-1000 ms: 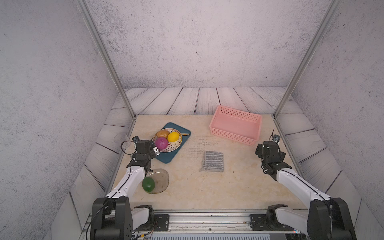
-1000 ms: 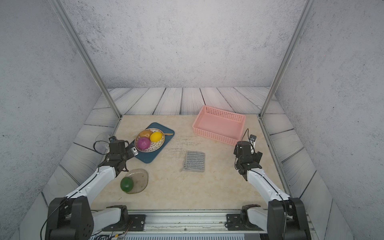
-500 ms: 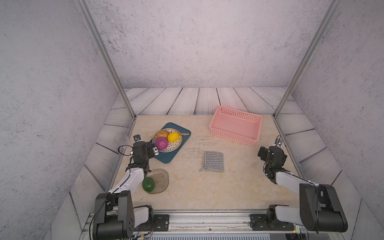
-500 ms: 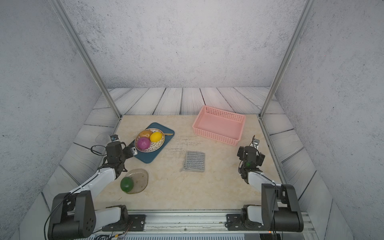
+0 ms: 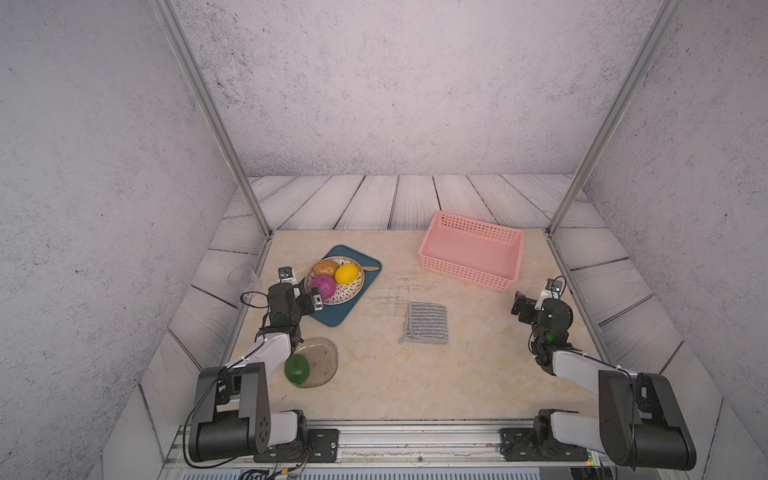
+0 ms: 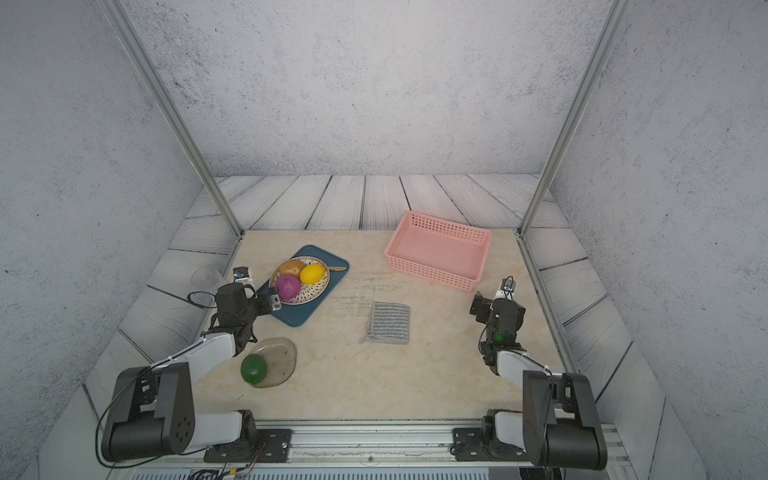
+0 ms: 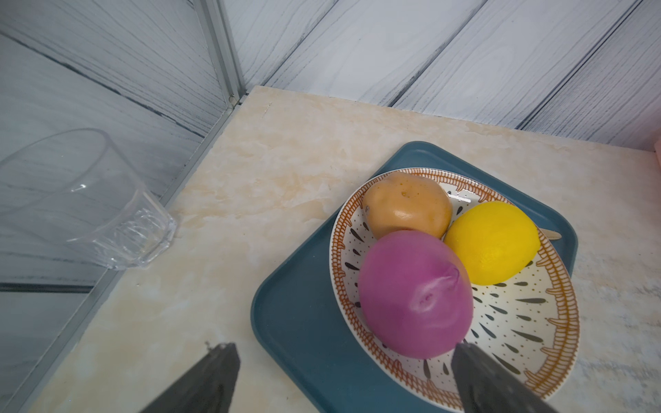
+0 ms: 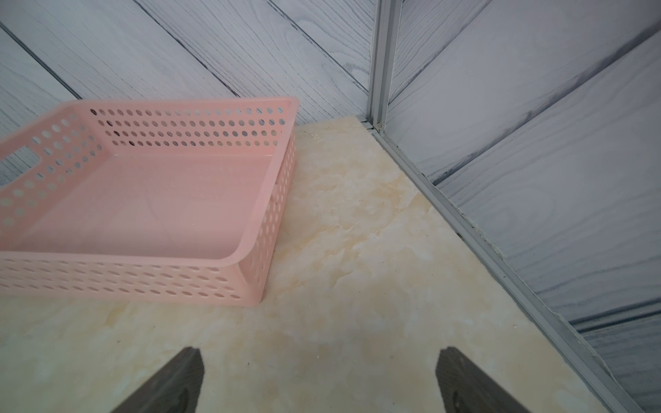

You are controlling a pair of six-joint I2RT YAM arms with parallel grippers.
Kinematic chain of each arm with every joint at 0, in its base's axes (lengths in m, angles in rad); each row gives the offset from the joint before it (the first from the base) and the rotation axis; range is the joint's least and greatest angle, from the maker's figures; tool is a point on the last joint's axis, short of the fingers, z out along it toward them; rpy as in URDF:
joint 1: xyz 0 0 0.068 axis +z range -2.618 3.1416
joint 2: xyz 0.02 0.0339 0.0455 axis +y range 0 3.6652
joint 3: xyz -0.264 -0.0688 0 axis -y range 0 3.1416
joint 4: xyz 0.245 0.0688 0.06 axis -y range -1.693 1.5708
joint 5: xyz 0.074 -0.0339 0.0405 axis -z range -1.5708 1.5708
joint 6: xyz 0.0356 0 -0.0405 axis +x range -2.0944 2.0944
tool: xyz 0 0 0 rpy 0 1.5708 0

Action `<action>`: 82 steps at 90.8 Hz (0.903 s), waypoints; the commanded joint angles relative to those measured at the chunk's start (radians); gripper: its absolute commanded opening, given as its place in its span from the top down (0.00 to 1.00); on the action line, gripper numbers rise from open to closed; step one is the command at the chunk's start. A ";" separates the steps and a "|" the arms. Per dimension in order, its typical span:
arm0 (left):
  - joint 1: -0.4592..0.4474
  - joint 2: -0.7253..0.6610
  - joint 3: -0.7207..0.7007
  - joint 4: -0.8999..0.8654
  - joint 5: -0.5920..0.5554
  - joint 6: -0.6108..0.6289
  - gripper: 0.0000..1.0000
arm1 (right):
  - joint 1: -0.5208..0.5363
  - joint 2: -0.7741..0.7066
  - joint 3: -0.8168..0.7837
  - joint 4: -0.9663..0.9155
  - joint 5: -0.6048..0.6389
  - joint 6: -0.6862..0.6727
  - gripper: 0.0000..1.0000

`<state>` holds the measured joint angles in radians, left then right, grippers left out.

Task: Fold the square dishcloth
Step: Reset both arms

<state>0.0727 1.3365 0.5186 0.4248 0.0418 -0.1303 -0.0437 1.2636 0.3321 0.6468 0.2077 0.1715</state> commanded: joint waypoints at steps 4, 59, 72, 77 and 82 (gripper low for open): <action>0.010 0.013 -0.028 0.083 0.021 0.034 0.00 | -0.003 -0.051 -0.028 0.003 -0.003 -0.013 0.01; 0.012 0.157 -0.027 0.267 0.152 0.108 0.00 | -0.053 0.169 -0.021 0.265 -0.286 -0.042 0.01; 0.009 0.178 -0.042 0.292 0.197 0.144 0.00 | -0.053 0.209 -0.026 0.307 -0.351 -0.068 0.01; 0.010 0.206 -0.067 0.364 0.196 0.140 0.00 | -0.051 0.226 -0.029 0.327 -0.356 -0.068 0.01; 0.009 0.213 -0.077 0.412 0.195 0.137 0.00 | -0.053 0.251 -0.035 0.368 -0.362 -0.067 0.01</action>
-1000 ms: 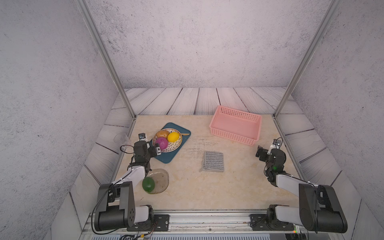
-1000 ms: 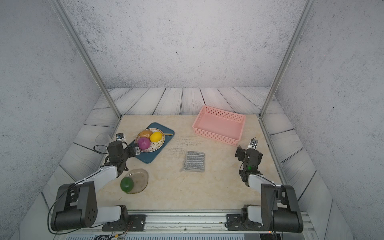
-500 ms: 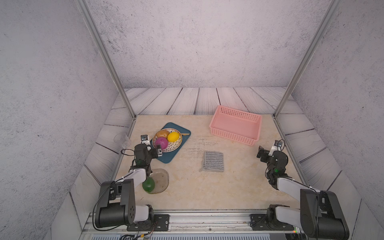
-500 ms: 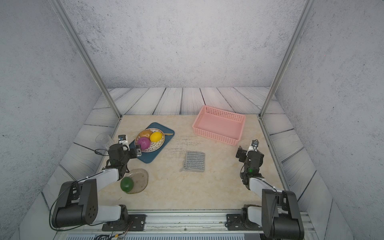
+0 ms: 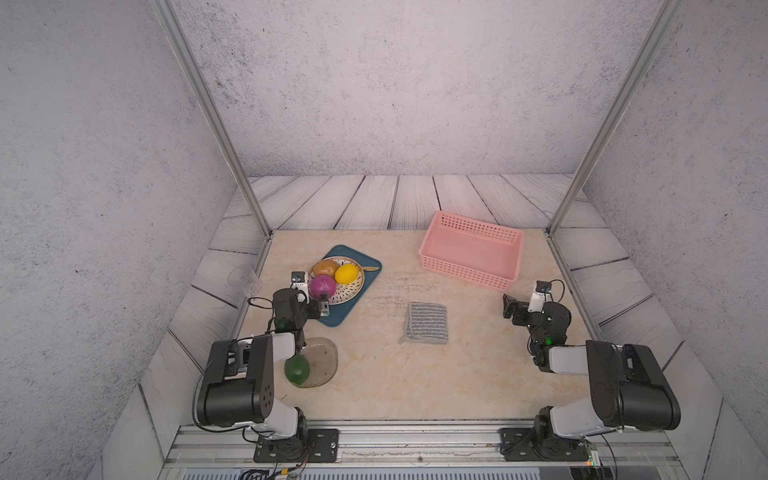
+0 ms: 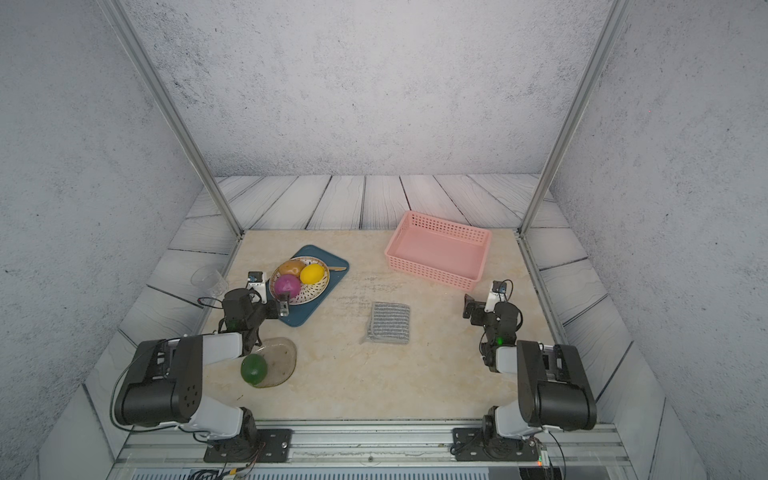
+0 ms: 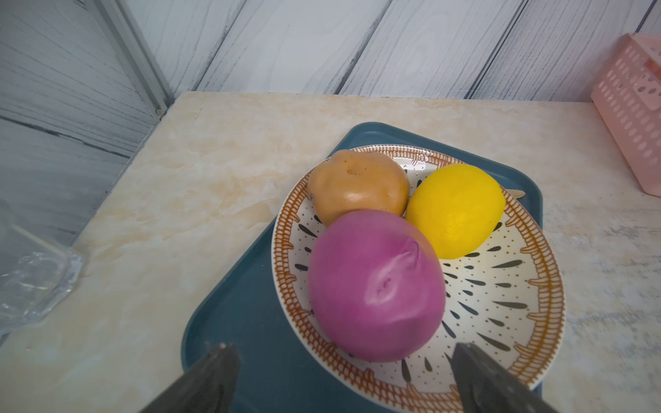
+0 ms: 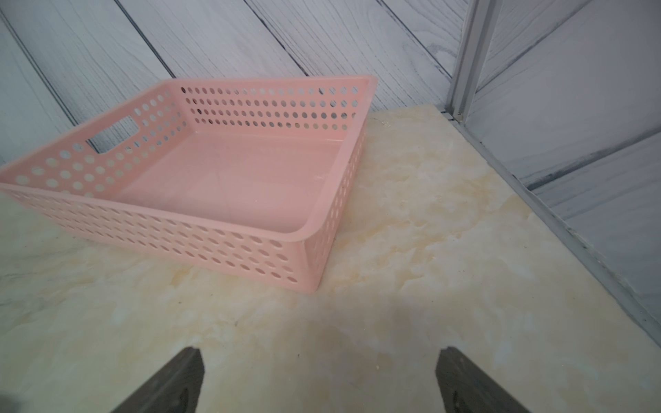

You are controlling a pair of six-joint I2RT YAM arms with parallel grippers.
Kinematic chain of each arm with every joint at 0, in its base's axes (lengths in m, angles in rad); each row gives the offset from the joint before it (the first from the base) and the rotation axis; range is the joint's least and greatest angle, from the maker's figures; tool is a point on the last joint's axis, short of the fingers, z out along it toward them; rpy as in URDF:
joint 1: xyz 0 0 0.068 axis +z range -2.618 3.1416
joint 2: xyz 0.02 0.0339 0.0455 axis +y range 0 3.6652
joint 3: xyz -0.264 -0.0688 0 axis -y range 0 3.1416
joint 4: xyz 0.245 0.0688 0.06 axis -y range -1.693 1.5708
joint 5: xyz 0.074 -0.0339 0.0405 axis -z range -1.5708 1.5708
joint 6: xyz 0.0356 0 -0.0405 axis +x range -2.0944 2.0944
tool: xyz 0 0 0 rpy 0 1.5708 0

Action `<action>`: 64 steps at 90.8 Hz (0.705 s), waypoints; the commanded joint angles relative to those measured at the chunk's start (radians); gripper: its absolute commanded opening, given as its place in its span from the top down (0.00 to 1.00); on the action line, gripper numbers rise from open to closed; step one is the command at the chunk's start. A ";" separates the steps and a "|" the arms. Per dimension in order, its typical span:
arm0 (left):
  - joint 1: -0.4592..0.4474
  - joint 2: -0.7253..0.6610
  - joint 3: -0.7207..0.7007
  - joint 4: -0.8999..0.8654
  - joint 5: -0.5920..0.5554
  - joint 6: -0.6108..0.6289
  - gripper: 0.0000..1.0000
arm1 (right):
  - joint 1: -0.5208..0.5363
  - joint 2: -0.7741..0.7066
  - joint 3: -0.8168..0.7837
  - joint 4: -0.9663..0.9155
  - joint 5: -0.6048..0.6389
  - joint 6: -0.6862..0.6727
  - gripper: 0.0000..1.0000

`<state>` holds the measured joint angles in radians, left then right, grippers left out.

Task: Fold the square dishcloth
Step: Reset both arms

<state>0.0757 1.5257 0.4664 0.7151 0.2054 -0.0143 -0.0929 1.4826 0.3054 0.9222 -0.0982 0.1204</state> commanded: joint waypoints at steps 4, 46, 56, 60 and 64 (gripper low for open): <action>0.006 0.015 -0.014 0.092 0.030 0.023 0.00 | -0.004 0.041 -0.008 0.110 -0.061 -0.017 0.01; -0.030 0.006 0.004 0.029 -0.141 -0.005 0.00 | 0.031 0.036 0.115 -0.142 0.052 -0.026 0.01; -0.031 0.005 0.005 0.030 -0.142 -0.006 0.00 | 0.032 0.037 0.115 -0.143 0.053 -0.027 0.01; -0.031 0.005 0.005 0.030 -0.142 -0.006 0.00 | 0.032 0.036 0.116 -0.142 0.054 -0.026 0.01; -0.030 0.006 0.005 0.030 -0.144 -0.006 0.00 | 0.032 0.037 0.116 -0.142 0.054 -0.027 0.01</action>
